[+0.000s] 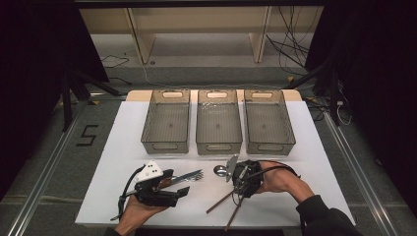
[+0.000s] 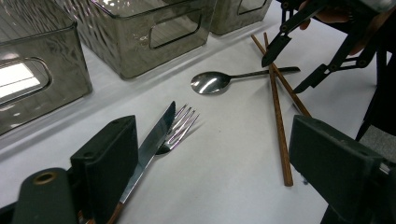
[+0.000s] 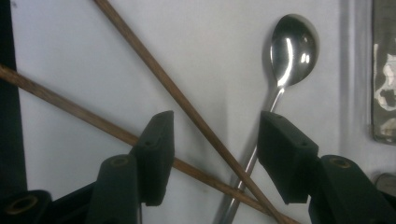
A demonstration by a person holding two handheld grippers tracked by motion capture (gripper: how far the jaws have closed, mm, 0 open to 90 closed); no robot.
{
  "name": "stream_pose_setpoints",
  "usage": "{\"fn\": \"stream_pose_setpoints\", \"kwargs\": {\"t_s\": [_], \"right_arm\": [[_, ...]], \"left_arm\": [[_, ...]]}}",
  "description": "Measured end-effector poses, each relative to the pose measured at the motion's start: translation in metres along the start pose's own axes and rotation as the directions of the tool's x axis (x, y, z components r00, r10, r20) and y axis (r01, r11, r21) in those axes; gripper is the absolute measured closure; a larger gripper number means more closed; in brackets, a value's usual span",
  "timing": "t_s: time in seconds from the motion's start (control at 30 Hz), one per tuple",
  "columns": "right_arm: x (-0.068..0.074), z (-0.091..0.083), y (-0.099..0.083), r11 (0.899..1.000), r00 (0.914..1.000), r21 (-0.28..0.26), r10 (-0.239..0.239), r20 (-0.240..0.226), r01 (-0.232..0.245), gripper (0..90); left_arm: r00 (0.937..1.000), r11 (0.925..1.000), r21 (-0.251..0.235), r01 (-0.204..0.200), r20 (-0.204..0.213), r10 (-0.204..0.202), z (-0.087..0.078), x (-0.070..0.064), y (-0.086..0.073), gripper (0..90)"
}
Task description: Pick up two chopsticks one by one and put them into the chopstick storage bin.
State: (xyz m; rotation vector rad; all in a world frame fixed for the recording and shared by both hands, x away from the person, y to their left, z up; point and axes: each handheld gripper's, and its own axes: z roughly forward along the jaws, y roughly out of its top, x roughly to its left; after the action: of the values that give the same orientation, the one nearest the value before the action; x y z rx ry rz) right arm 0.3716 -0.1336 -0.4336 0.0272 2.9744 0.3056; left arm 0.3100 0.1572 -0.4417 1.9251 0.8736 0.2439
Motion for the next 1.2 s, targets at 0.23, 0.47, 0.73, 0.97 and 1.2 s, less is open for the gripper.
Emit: {"fn": "stream_pose_setpoints", "kwargs": {"t_s": [0.23,0.47,0.73,0.97,1.2], "right_arm": [[-0.004,0.009,0.005,0.998,0.9982,0.041,-0.05,-0.032,0.051,56.2],[-0.003,0.016,0.01,0.989,0.9928,0.089,-0.11,-0.047,0.114,63.9],[-0.001,0.022,0.013,0.982,0.9866,0.099,-0.158,-0.044,0.161,71.7],[-0.002,0.023,0.014,0.973,0.9778,0.098,-0.206,-0.04,0.209,82.1],[-0.004,0.02,0.013,0.97,0.9724,0.061,-0.233,-0.021,0.233,84.9]], "left_arm": [[1.0,1.0,-0.002,0.003,0.002,-0.003,-0.001,0.0,0.0,15.8],[1.0,1.0,-0.001,0.005,0.004,-0.005,0.0,0.001,-0.001,15.7],[0.9999,0.9999,0.001,0.011,0.003,-0.011,-0.001,0.002,-0.001,15.7],[0.9999,1.0,0.002,0.01,0.003,-0.01,0.0,0.002,-0.001,15.7],[0.9999,0.9999,0.0,0.015,0.001,-0.015,0.0,0.003,-0.001,15.7]]}}
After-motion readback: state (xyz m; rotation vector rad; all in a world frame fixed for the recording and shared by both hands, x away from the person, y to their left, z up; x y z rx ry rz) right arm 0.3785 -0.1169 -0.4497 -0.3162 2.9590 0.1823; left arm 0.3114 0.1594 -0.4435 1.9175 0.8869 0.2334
